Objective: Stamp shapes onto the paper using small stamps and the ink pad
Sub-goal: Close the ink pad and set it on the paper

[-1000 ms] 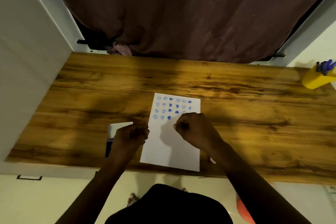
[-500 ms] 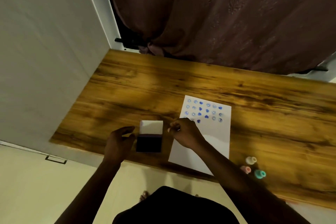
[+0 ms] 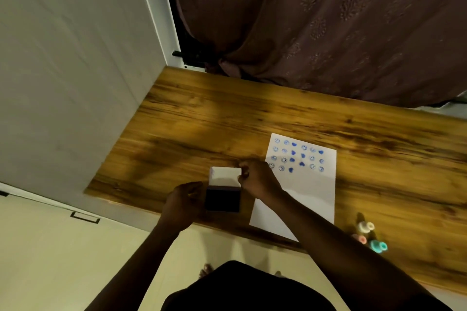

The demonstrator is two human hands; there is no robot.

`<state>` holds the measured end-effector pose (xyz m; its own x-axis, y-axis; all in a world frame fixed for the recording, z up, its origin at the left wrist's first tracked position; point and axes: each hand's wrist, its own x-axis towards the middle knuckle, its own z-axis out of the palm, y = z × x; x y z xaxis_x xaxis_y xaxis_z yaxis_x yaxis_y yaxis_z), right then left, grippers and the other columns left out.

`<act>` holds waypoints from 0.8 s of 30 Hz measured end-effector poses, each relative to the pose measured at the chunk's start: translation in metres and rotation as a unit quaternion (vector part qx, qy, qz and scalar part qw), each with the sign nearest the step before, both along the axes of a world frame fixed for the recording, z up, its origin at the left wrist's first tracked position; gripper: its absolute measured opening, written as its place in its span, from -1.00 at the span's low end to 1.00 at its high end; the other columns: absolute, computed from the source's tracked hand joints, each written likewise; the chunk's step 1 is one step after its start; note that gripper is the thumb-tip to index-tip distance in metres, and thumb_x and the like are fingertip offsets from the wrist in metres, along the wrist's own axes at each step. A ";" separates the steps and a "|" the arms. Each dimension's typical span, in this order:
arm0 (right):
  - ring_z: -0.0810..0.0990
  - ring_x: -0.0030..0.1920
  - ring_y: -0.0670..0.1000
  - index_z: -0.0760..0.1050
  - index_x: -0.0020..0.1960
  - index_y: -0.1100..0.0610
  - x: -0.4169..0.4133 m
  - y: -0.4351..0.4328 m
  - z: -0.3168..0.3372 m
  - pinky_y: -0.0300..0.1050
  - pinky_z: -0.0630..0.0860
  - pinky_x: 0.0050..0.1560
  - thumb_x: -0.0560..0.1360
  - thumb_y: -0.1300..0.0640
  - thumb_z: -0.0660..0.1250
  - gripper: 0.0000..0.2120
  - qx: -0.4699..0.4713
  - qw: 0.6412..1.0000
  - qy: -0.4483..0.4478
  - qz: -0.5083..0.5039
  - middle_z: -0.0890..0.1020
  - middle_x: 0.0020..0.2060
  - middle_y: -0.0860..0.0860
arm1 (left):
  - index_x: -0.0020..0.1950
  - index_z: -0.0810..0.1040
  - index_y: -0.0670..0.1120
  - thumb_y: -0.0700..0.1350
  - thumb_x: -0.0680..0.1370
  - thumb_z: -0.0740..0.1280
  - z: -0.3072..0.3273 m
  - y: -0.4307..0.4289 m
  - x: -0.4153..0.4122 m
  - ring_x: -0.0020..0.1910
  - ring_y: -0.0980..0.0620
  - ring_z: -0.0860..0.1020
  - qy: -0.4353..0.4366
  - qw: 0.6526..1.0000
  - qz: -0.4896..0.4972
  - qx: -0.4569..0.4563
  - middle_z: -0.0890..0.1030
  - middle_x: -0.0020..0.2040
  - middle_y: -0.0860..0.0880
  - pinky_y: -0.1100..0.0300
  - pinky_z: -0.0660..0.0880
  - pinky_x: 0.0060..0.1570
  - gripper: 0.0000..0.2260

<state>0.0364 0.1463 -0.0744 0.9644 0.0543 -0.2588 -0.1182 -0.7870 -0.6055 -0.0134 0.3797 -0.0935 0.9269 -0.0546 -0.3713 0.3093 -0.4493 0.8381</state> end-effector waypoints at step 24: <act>0.65 0.17 0.04 0.58 0.21 0.03 -0.009 -0.007 0.001 -0.43 0.52 -0.09 0.52 0.26 0.44 -0.71 0.069 0.997 -0.024 0.032 0.67 0.18 0.03 | 0.36 0.56 -0.09 -0.31 0.38 0.59 0.002 -0.007 -0.003 0.10 0.06 0.63 -0.068 0.991 -0.080 0.085 0.64 0.12 0.10 0.24 0.60 0.07 -0.43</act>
<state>0.0275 0.1391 -0.0737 0.9689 0.1480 -0.1985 -0.0391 -0.7004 -0.7127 -0.0161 0.3728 -0.0916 0.9534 -0.1528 -0.2601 0.1117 -0.6221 0.7749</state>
